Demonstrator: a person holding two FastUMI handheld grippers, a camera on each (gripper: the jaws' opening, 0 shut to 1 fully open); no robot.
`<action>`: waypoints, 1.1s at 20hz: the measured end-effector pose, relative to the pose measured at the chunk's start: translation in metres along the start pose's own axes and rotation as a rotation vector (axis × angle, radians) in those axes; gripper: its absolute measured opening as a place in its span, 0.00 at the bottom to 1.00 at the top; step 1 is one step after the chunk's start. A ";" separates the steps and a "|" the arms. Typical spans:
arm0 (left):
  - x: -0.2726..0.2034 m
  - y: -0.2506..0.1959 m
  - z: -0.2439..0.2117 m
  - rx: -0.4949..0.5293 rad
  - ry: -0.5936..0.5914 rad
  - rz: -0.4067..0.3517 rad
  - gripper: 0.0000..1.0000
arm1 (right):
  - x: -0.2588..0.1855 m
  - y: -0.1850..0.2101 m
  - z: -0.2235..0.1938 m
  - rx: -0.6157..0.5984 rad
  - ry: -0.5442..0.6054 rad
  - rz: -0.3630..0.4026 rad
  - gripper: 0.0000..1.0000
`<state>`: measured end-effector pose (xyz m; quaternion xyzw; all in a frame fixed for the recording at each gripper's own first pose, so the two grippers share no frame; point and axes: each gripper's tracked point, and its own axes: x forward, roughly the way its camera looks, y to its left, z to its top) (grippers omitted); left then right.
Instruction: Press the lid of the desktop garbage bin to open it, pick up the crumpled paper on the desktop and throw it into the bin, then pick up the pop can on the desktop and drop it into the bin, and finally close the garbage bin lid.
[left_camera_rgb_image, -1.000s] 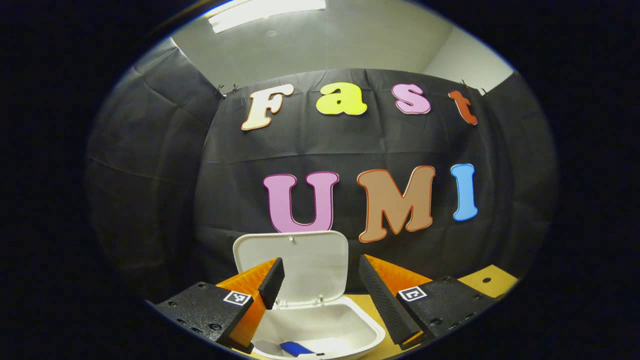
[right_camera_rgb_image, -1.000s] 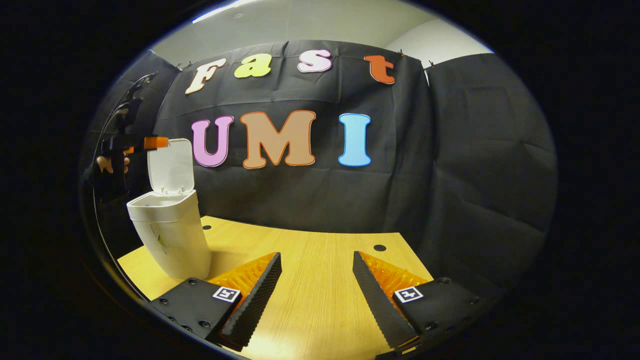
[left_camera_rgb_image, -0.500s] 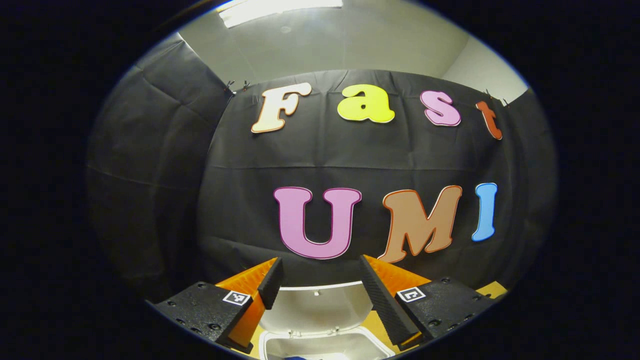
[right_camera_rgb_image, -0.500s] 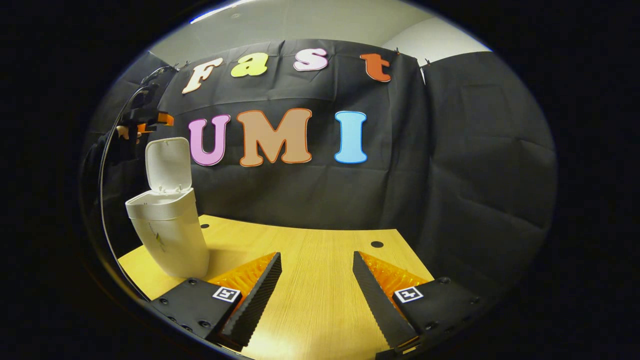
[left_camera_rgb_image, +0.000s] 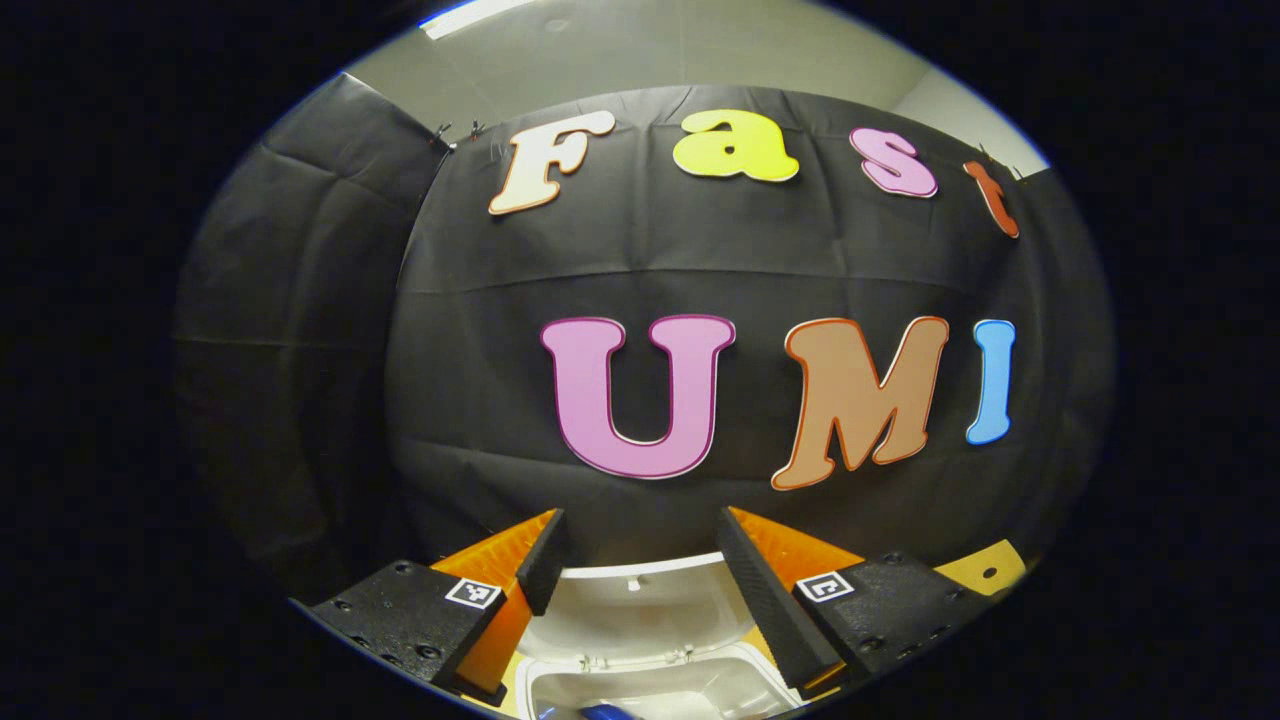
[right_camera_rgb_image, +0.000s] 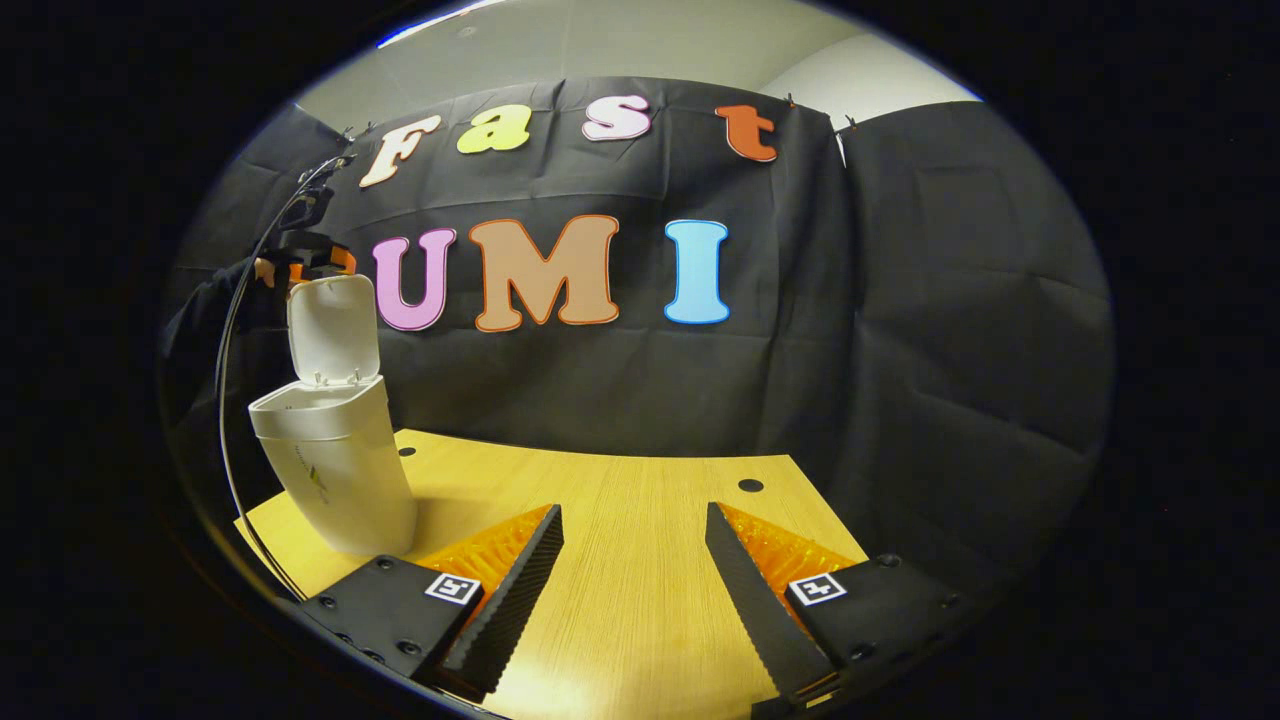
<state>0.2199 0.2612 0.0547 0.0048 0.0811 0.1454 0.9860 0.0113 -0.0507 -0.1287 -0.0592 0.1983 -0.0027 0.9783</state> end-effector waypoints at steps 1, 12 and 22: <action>0.000 -0.002 0.000 0.007 -0.004 -0.002 0.96 | 0.000 0.001 0.001 0.001 -0.002 0.002 0.96; -0.069 -0.018 -0.024 -0.012 -0.002 -0.048 0.92 | 0.010 0.011 0.006 0.037 -0.009 0.060 0.96; -0.118 -0.032 -0.071 -0.017 0.071 -0.071 0.94 | 0.019 0.027 0.007 0.030 -0.002 0.116 0.96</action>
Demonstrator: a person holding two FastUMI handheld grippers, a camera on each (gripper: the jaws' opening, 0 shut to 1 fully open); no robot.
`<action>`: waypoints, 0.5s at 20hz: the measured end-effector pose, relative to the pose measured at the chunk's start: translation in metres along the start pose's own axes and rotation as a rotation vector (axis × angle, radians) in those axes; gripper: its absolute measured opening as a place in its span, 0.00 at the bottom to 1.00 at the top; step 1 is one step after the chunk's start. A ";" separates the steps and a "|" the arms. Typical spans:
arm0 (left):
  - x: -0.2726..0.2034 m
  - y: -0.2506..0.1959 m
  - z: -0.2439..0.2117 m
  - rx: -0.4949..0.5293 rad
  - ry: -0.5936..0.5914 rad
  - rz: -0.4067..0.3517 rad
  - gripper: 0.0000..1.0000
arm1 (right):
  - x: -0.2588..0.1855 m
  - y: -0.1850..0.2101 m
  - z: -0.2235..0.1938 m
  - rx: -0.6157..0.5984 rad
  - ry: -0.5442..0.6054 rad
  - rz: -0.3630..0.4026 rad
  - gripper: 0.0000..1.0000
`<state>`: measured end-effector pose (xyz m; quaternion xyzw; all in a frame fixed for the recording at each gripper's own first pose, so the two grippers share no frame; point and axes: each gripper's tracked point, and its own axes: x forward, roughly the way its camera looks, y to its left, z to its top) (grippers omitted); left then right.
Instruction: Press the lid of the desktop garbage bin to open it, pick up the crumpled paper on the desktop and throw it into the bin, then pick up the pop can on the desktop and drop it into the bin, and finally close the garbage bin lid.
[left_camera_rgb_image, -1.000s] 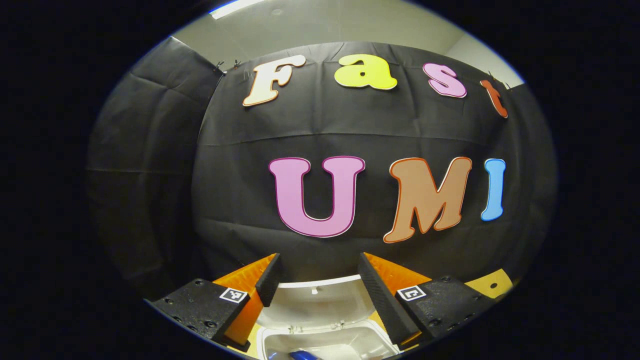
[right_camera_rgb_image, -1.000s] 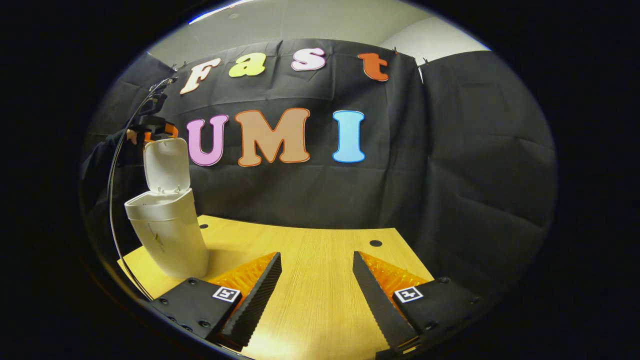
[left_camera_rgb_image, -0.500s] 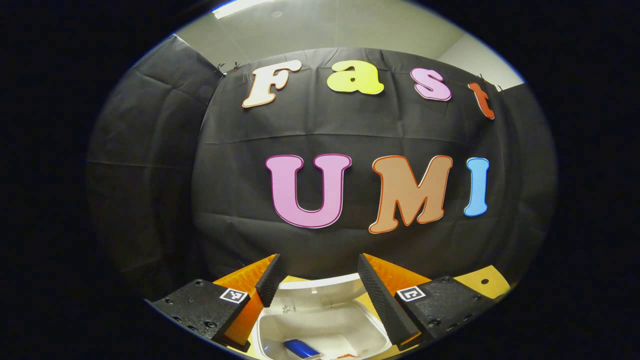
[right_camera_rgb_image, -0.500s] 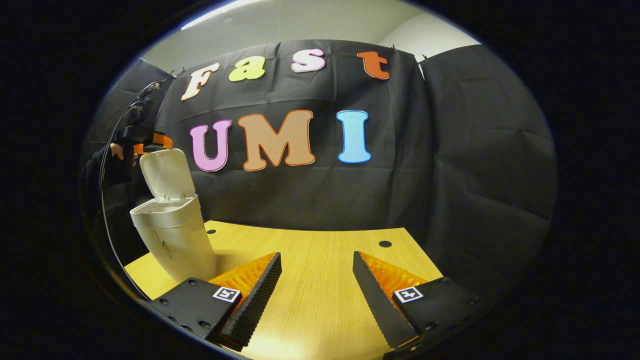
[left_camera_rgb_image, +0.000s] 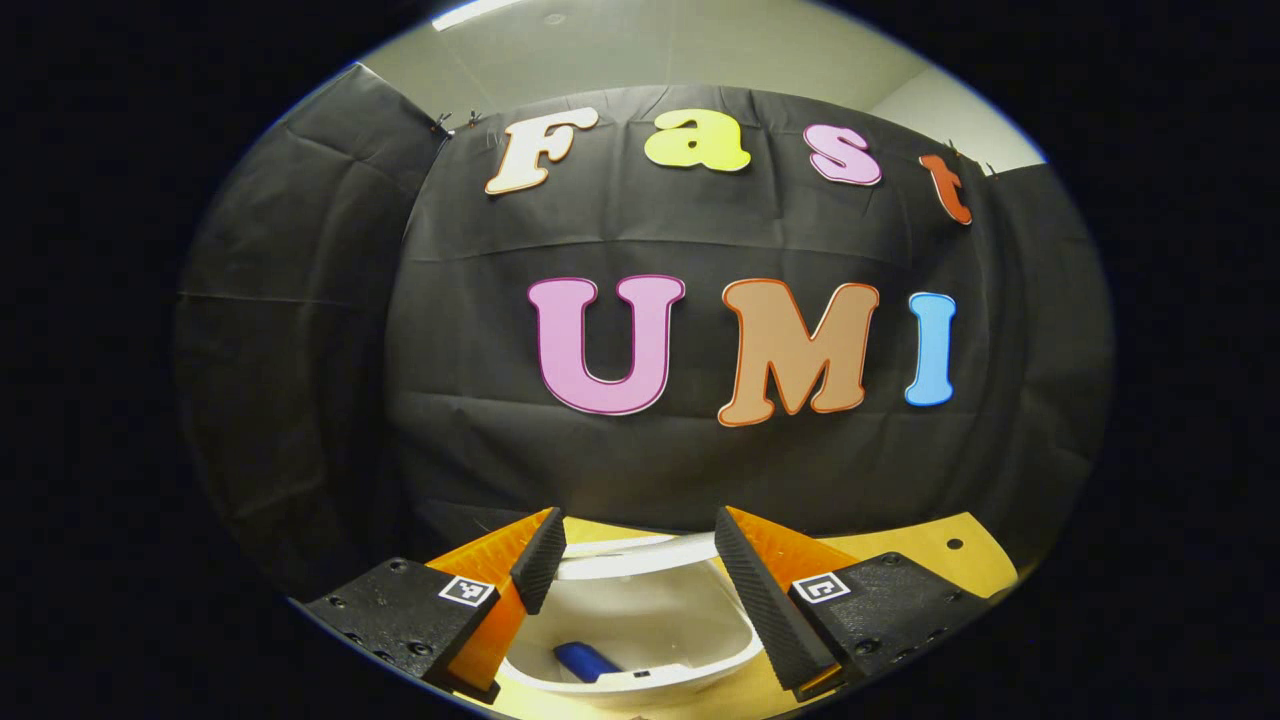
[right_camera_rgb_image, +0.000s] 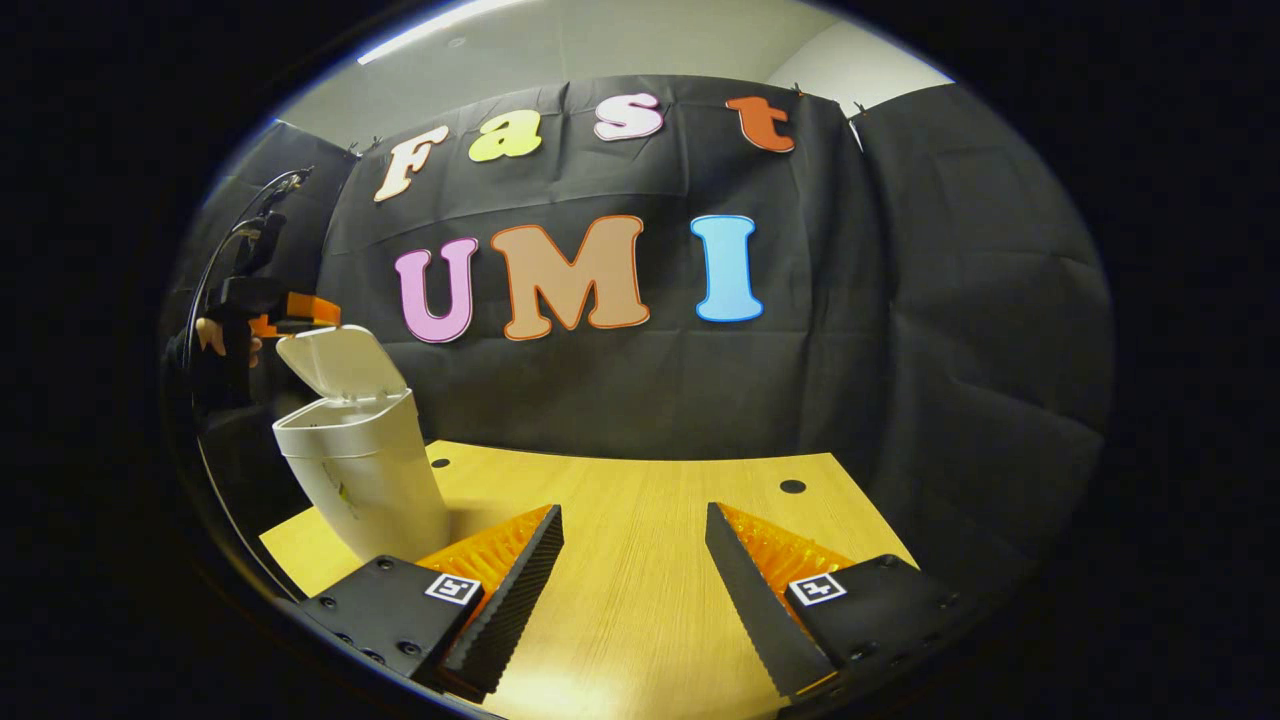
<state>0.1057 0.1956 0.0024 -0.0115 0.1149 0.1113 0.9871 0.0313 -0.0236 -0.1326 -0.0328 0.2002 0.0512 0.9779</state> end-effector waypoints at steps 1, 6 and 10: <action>-0.002 -0.001 -0.005 0.000 0.009 -0.002 0.92 | 0.001 0.001 0.000 -0.004 -0.001 0.004 0.96; -0.016 -0.004 -0.033 -0.010 0.062 -0.015 0.92 | 0.005 0.009 0.001 -0.009 0.003 0.018 0.96; -0.024 -0.010 -0.064 -0.005 0.129 -0.025 0.93 | 0.005 0.008 -0.003 -0.003 0.008 0.020 0.96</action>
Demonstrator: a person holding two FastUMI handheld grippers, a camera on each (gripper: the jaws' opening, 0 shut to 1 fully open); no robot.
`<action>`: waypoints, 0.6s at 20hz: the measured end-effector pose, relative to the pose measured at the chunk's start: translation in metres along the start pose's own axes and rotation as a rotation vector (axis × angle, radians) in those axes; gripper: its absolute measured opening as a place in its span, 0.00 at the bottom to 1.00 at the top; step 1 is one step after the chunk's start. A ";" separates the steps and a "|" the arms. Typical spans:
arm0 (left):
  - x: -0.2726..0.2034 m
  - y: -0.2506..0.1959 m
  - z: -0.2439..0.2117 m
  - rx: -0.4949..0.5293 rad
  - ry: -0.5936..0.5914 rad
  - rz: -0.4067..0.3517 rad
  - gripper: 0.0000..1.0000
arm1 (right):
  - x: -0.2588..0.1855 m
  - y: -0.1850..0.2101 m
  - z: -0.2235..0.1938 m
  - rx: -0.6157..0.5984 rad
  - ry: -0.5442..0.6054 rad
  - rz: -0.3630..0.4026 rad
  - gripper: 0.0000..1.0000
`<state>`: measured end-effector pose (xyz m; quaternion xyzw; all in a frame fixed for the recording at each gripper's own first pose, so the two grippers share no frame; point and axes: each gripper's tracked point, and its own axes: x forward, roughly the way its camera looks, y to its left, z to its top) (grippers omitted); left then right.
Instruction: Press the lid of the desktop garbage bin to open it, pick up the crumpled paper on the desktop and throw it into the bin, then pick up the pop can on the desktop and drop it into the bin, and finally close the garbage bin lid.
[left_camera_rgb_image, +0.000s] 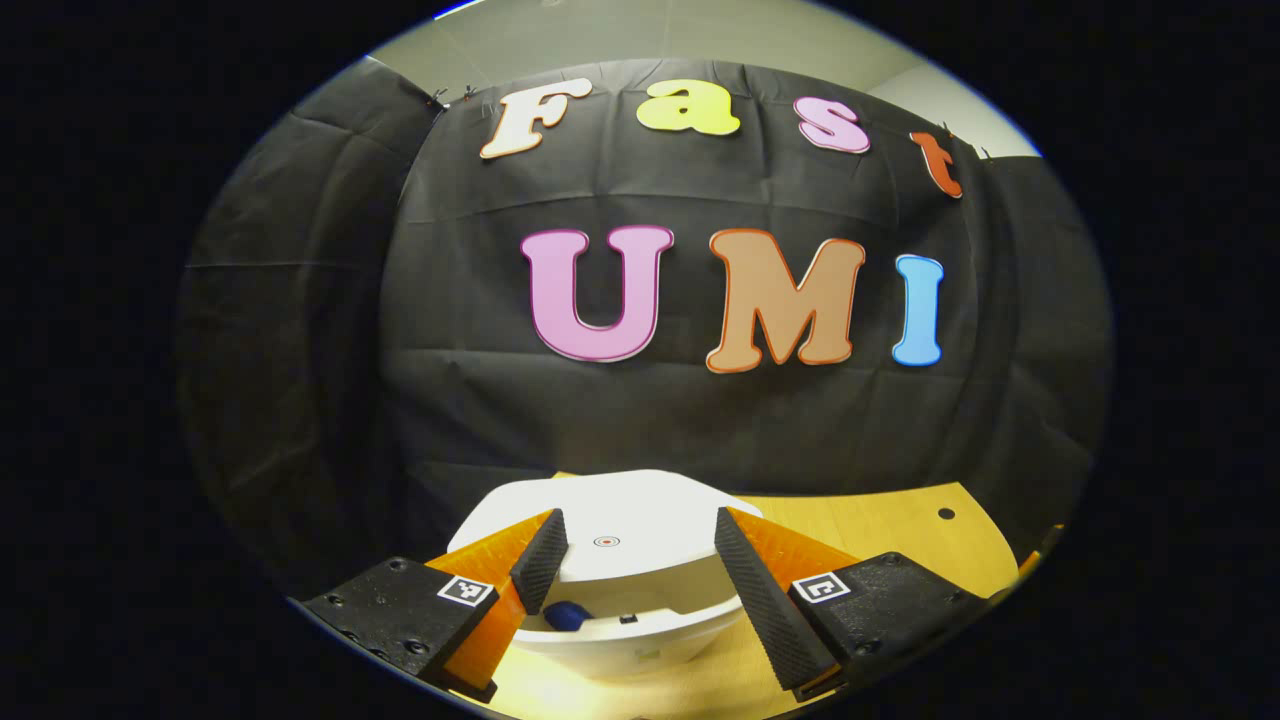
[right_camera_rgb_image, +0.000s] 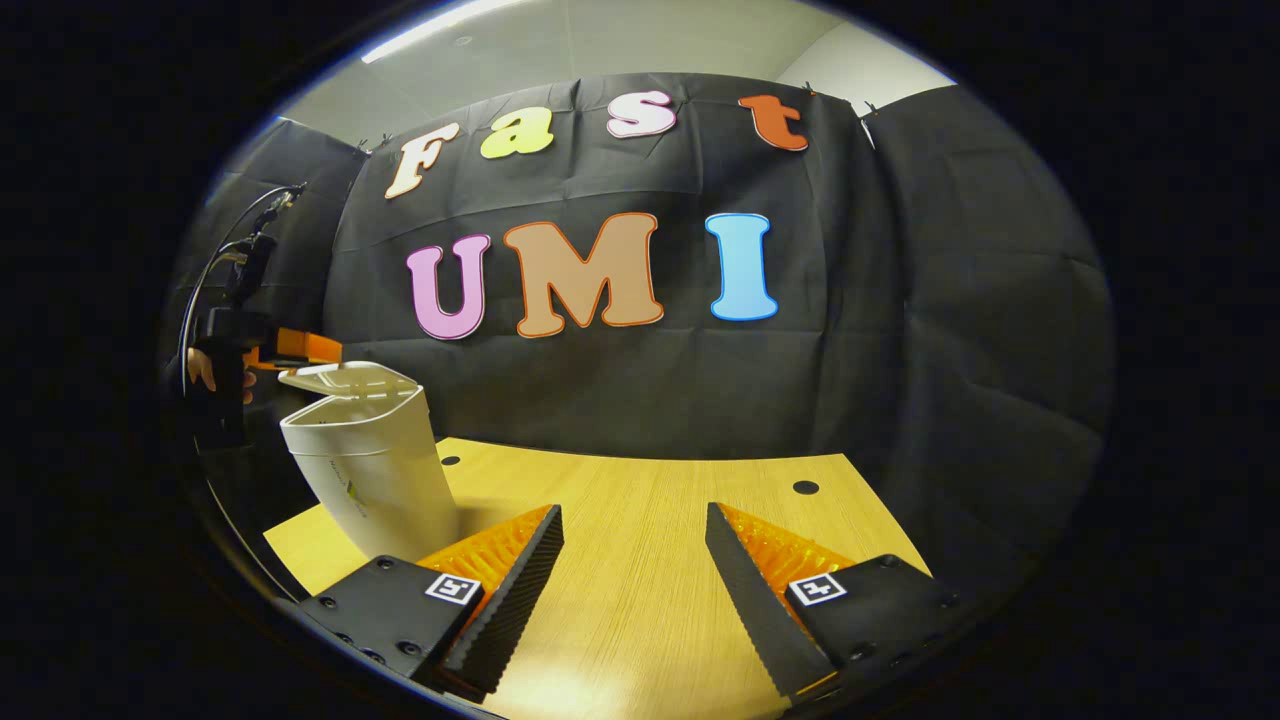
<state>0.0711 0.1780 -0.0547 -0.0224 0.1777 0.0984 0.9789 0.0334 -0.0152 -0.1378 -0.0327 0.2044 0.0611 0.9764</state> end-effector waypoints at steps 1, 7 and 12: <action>-0.001 -0.001 -0.008 0.003 0.019 0.000 0.94 | -0.001 -0.001 -0.001 0.003 0.000 0.001 0.96; 0.001 -0.003 -0.038 0.023 0.078 0.000 0.93 | -0.002 -0.002 -0.005 0.007 0.010 -0.007 0.96; 0.001 -0.006 -0.049 0.068 0.087 0.004 0.95 | -0.002 -0.004 -0.009 0.002 0.022 -0.012 0.96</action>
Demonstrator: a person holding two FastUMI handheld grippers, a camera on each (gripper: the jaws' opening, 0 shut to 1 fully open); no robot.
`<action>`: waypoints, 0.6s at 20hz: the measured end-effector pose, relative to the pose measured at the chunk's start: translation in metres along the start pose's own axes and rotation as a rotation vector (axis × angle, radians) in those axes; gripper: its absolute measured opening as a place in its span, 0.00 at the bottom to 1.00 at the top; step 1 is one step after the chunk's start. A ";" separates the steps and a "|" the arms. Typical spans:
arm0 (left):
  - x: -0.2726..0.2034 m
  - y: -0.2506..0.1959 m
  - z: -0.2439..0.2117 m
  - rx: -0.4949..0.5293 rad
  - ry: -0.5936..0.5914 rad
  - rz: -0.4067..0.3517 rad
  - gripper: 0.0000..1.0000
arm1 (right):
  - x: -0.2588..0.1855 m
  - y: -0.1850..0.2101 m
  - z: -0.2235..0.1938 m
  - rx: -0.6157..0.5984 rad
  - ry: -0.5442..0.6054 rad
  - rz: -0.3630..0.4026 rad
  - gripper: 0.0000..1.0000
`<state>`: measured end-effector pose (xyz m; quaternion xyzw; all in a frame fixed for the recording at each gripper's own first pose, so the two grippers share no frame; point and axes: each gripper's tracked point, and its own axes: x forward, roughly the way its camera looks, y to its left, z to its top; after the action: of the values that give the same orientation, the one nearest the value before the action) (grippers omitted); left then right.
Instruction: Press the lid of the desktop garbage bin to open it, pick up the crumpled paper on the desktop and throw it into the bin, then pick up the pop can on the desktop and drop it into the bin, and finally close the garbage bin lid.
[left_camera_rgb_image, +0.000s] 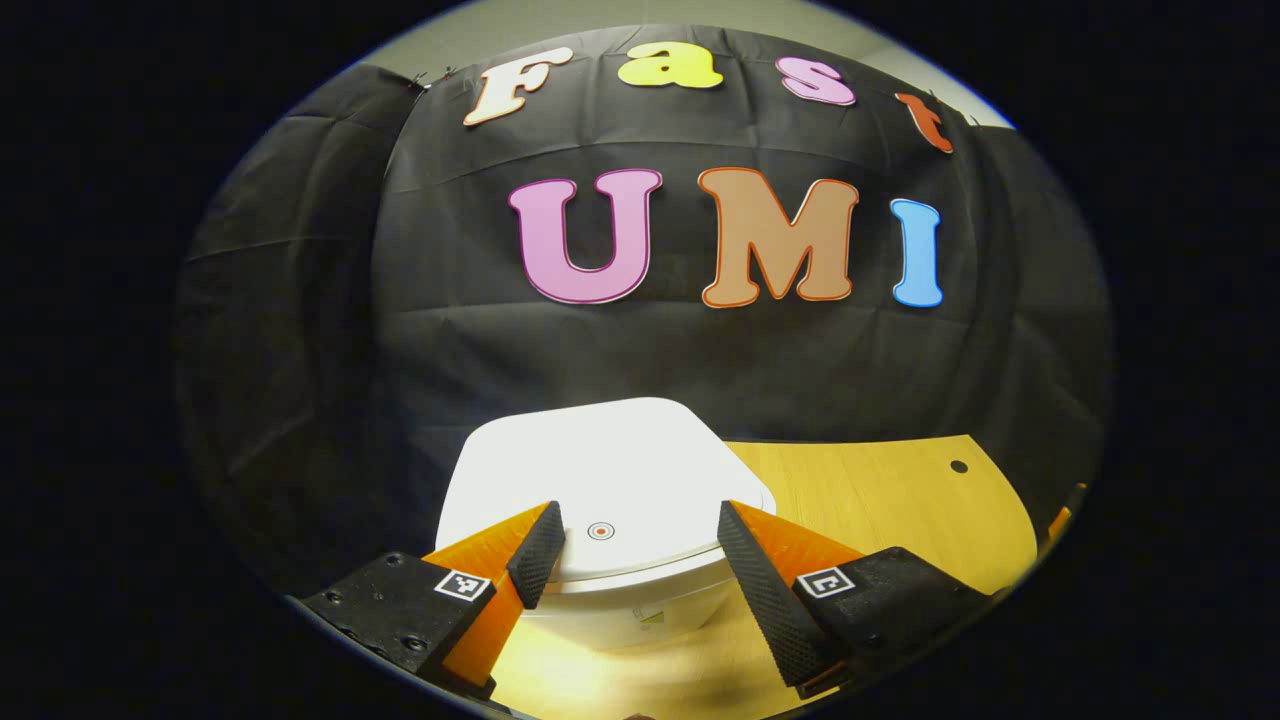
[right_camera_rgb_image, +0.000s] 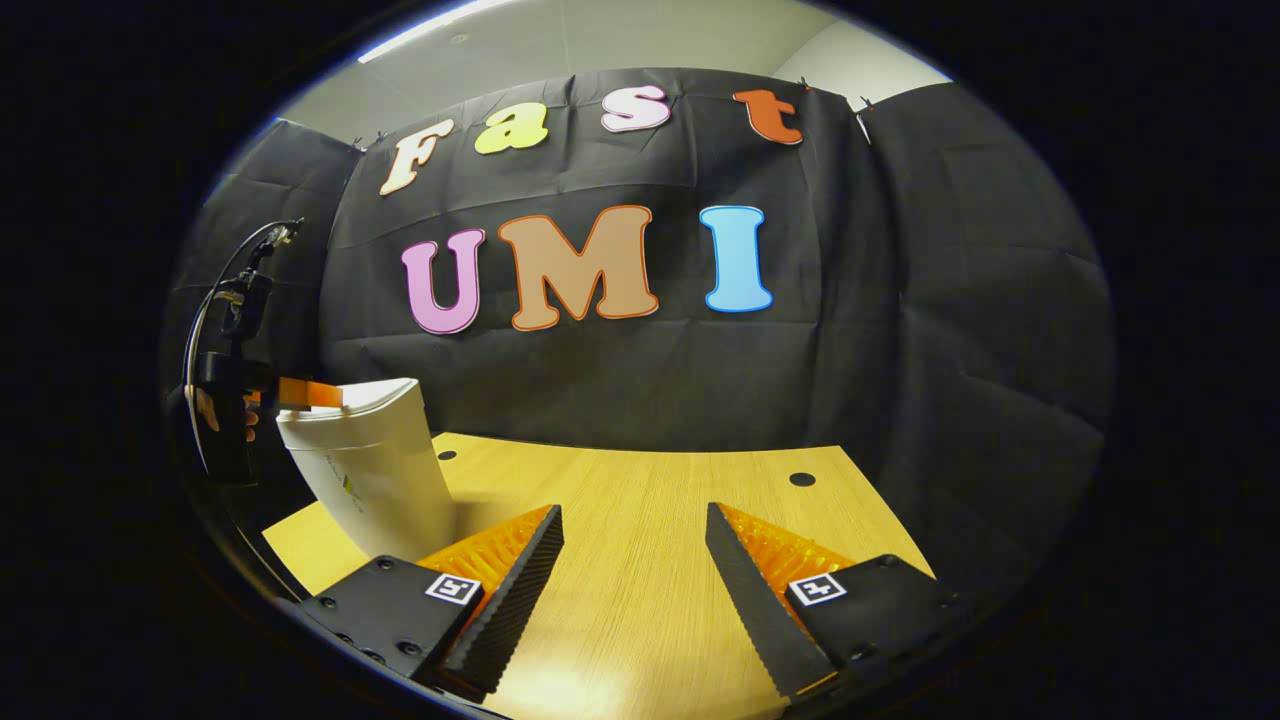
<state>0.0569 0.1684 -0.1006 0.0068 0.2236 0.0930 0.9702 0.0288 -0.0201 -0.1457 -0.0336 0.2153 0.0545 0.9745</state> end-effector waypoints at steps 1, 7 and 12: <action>0.000 0.000 -0.003 0.023 0.011 0.003 0.95 | 0.001 0.001 -0.002 0.000 0.004 0.001 0.96; 0.000 -0.001 -0.007 0.022 -0.018 0.007 0.97 | 0.007 0.011 -0.013 -0.012 0.039 0.015 0.96; 0.010 -0.009 -0.005 0.042 0.090 -0.114 0.95 | 0.011 0.024 -0.019 -0.025 0.056 0.046 0.96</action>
<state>0.0654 0.1609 -0.1103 0.0104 0.2691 0.0331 0.9625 0.0277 0.0028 -0.1685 -0.0424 0.2426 0.0788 0.9660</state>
